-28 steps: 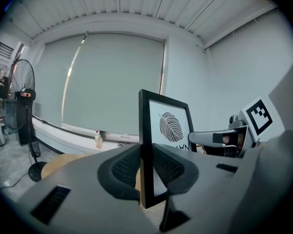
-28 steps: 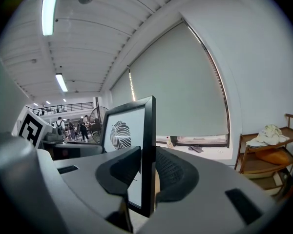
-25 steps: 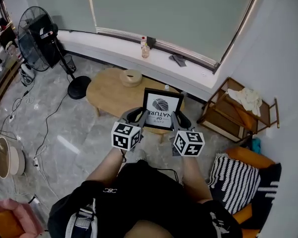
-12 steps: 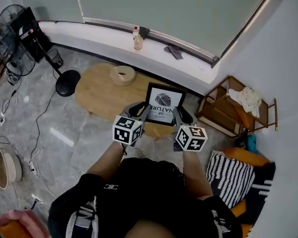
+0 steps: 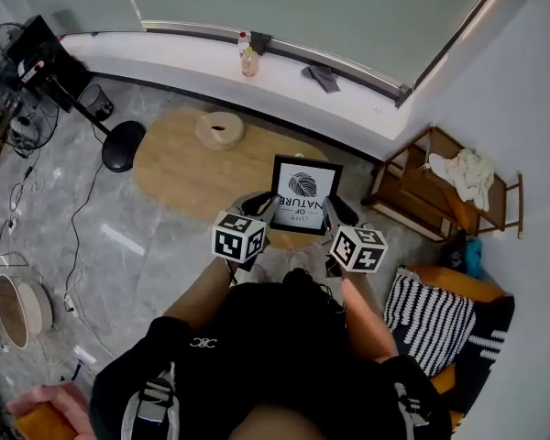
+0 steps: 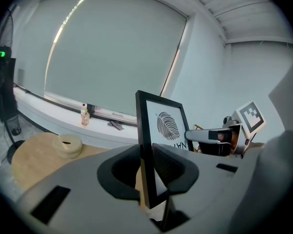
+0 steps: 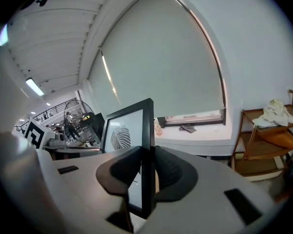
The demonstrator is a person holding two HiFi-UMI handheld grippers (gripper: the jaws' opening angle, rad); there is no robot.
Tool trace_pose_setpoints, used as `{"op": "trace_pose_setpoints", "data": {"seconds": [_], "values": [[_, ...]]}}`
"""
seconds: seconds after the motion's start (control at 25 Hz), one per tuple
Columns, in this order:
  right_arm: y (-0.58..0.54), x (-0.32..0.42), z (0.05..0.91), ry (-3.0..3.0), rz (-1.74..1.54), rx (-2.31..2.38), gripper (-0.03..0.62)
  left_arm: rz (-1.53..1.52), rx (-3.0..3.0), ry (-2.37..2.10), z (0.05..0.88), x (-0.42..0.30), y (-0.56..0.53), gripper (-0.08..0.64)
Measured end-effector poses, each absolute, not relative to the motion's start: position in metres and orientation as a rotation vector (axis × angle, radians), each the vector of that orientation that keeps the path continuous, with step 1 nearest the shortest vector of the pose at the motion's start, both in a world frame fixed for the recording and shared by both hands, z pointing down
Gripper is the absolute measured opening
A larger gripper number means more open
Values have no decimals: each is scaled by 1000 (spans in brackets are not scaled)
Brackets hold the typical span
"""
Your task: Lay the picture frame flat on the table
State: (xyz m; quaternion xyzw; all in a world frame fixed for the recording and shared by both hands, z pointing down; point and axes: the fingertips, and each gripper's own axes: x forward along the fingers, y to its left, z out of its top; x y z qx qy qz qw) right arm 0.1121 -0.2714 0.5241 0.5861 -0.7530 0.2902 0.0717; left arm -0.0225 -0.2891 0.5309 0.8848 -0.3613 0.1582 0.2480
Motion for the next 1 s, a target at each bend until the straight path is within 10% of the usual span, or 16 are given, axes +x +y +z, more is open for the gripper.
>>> {"op": "trace_pose_setpoints", "data": {"seconds": [1.0], "values": [[-304,224,784,-1896,1346,1452,98,778,1934,-845,785,89,-313,92]]}}
